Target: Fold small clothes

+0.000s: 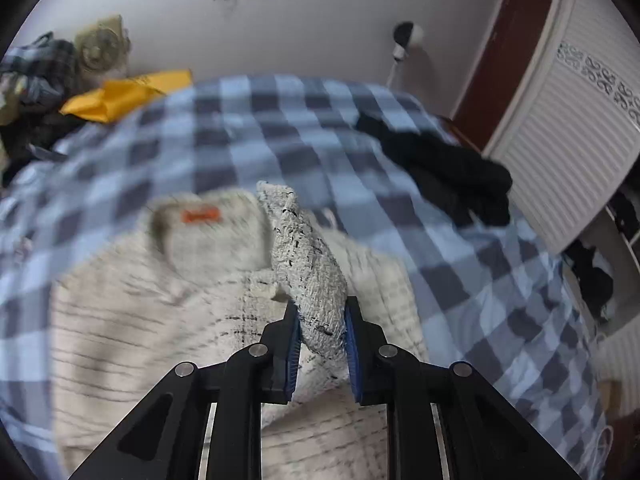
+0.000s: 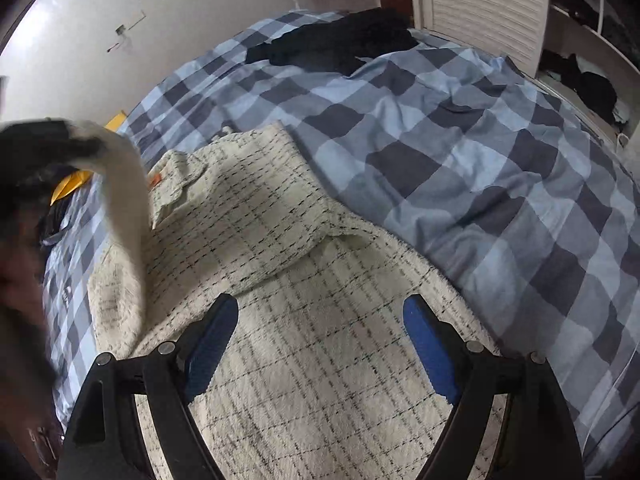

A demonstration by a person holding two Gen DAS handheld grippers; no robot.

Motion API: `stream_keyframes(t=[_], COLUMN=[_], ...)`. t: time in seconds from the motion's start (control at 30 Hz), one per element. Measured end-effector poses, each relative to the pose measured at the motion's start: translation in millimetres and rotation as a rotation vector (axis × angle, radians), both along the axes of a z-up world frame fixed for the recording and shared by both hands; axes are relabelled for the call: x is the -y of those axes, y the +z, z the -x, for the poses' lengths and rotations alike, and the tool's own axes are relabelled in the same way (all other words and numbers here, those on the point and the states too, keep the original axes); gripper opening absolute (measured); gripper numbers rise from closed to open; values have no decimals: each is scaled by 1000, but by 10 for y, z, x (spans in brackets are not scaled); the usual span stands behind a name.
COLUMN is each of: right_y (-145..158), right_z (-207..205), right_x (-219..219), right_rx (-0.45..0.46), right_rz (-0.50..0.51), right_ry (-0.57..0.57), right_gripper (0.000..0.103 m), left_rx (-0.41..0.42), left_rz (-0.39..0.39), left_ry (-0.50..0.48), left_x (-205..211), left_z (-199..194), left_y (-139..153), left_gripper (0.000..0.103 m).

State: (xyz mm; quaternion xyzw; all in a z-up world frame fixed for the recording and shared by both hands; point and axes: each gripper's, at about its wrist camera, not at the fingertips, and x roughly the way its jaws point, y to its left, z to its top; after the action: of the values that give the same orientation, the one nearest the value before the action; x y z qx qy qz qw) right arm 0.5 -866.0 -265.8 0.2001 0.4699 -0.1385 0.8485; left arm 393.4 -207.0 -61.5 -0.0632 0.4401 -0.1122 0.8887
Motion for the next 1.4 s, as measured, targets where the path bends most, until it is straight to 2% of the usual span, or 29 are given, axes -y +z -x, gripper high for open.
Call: stream_keyframes(t=[0.07, 0.13, 0.17, 0.2, 0.23, 0.27, 0.3, 0.33, 0.37, 0.4, 0.53, 0.6, 0.67, 0.7, 0.77, 0.8, 0.9, 1.03, 1.1, 1.17, 1.23, 1.33, 1.37, 1.4], right_y=[-23, -58, -73, -85, -93, -93, -91, -84, -77, -67, -41, -50, -105, -141, -237, -263, -265, -336, -418, -562, -706, -839, -875, -914], right_z=[-19, -35, -42, -57, -72, -81, -89, -95, -99, -107, -120, -148, -234, -276, -432, -506, -816, -1133, -1306, -1516, -1697, -1875, -1914, -1949], right_x=[56, 90, 109, 120, 128, 126, 128, 119, 107, 84, 151, 214, 226, 218, 185, 161, 114, 8, -72, -109, -123, -151, -153, -147], right_rx=[-9, -15, -19, -23, -25, -26, -26, -26, -24, -23, -25, -19, -29, -37, -73, -79, -65, -88, -109, -151, -187, -215, -223, -232], right_rz=[-8, -29, -35, -40, -42, -42, -42, -39, -32, -20, 30, -3, -74, -110, -177, -205, -263, -233, -183, -139, -133, -107, -98, -86], right_ry=[-21, -43, -49, -52, -54, -56, -58, -63, -65, -66, -61, -56, -21, -1, 48, 72, 119, 106, 126, 133, 137, 138, 136, 128], right_gripper=[83, 83, 83, 83, 83, 83, 83, 83, 83, 83, 83, 83, 83, 83, 83, 83, 83, 83, 82, 82, 82, 82, 79, 68], left_rx=[-23, -97, -148, -186, -236, -274, -279, -259, -228, -197, -115, -71, -76, -98, -117, -100, -101, -119, -117, -155, -176, -149, -142, -138], left_rz=[21, 77, 131, 177, 258, 329, 349, 330, 278, 193, 27, -70, -171, -251, -334, -365, -404, -384, -374, -359, -331, -309, -321, -334], left_ry=[-17, -43, -63, -72, -87, -107, -120, -118, -104, -95, -116, -70, -2, 55, 117, 140, 174, 214, 221, 236, 225, 213, 208, 202], left_x=[83, 116, 95, 65, 5, -58, -97, -165, -225, -306, -675, -1001, -1308, -1531, -1846, -2062, -2504, -2878, -2987, -3098, -3136, -3185, -3185, -3185], left_z=[5, -18, -14, -28, -18, -4, 3, 31, 63, 127, 516, 833, 1057, 1255, 1595, 1865, 2451, 2863, 2915, 2870, 2772, 2778, 2784, 2800], left_y=[-284, -543, -652, -725, -808, -844, -844, -780, -697, -562, -86, 153, 273, 341, 424, 506, 611, 541, 468, 401, 382, 428, 440, 436], left_gripper=[19, 28, 49, 79, 93, 103, 103, 103, 103, 103, 103, 103, 103, 103, 103, 103, 103, 103, 103, 103, 103, 103, 103, 103])
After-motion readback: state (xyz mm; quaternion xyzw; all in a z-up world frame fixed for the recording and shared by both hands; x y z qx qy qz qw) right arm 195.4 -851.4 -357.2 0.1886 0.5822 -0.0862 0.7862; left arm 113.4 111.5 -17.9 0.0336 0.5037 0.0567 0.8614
